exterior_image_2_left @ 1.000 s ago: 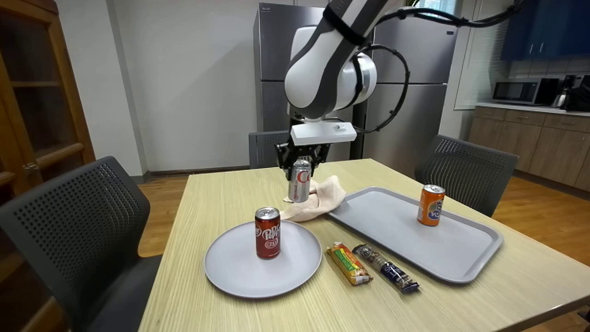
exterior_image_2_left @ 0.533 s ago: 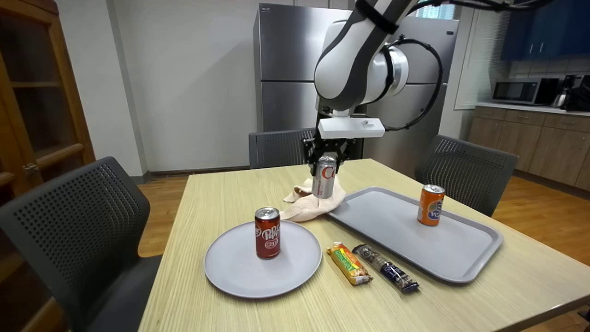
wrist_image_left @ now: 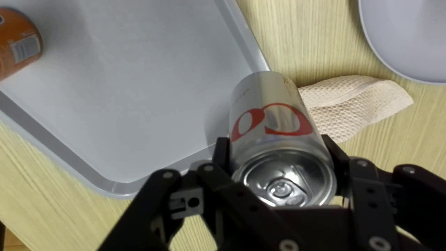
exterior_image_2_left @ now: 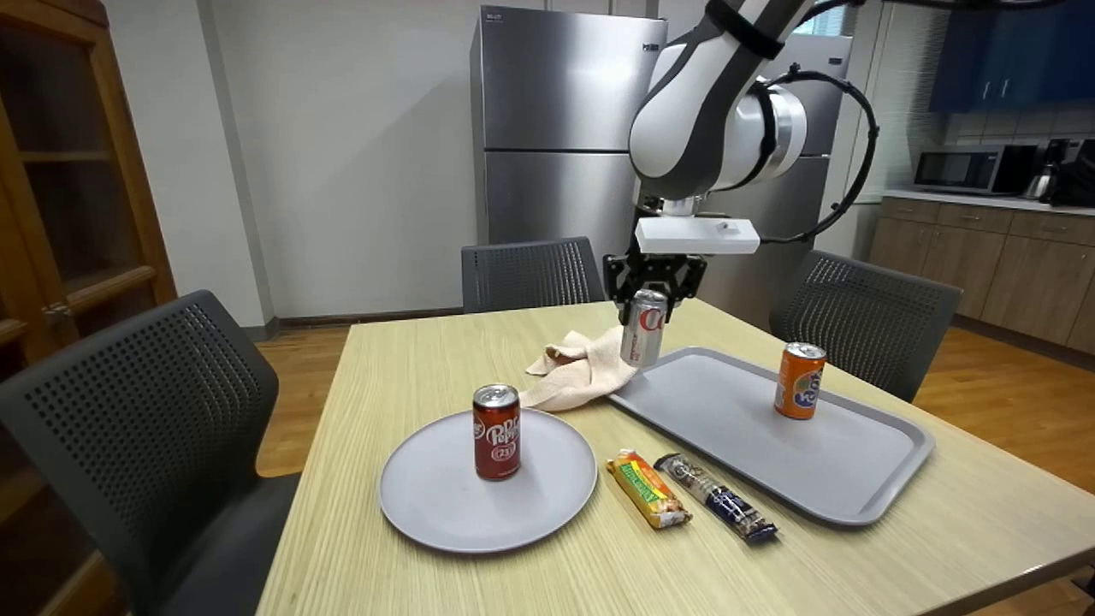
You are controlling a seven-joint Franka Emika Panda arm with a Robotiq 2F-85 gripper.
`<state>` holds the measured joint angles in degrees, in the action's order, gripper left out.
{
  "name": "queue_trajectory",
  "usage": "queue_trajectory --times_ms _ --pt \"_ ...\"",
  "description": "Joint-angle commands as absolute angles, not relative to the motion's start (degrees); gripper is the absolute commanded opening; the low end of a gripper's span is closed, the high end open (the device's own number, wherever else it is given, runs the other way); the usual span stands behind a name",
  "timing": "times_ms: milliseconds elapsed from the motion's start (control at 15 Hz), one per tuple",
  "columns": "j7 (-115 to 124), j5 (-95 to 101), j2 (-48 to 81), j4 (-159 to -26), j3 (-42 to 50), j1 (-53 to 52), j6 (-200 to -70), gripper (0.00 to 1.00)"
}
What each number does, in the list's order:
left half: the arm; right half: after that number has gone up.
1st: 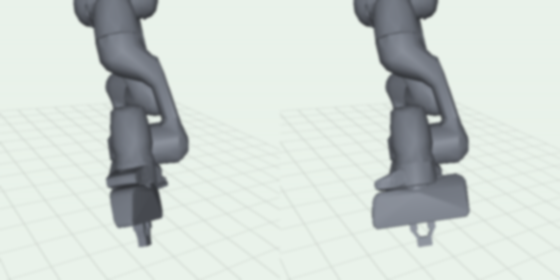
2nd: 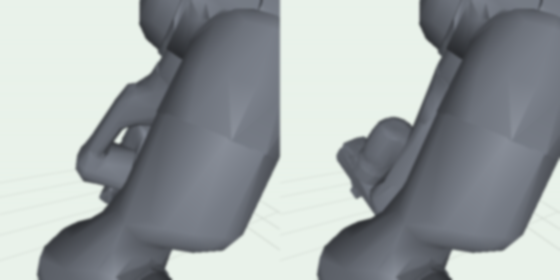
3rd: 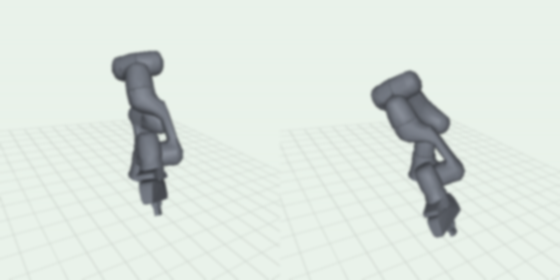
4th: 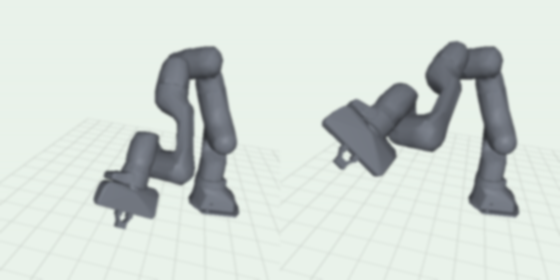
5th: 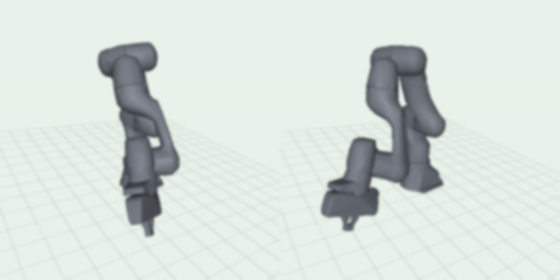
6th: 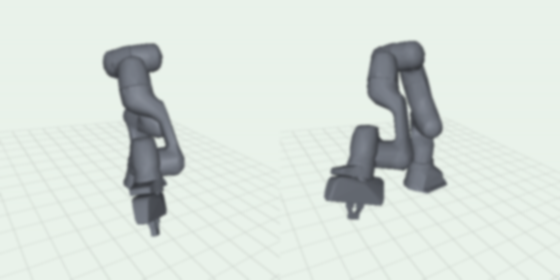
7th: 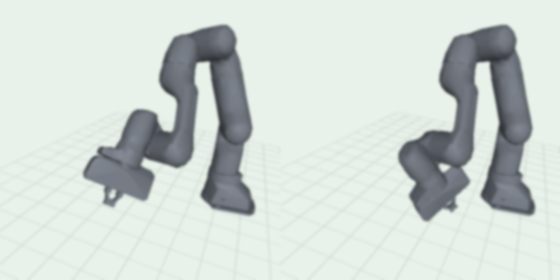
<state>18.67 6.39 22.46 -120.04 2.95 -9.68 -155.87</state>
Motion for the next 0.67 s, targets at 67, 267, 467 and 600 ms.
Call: queue_trajectory --times_ms 67,267,467,600 --pt "16.1 4.0 20.5 -122.0 2.6 -6.7 -156.6 0.39" --pt "15.6 3.1 21.0 -121.7 2.7 -5.2 -156.4 0.39" --pt "14.9 2.5 21.8 -121.1 3.1 -4.0 -156.6 0.39" --pt "14.4 2.4 22.6 -120.4 3.4 -3.2 -156.4 0.39"
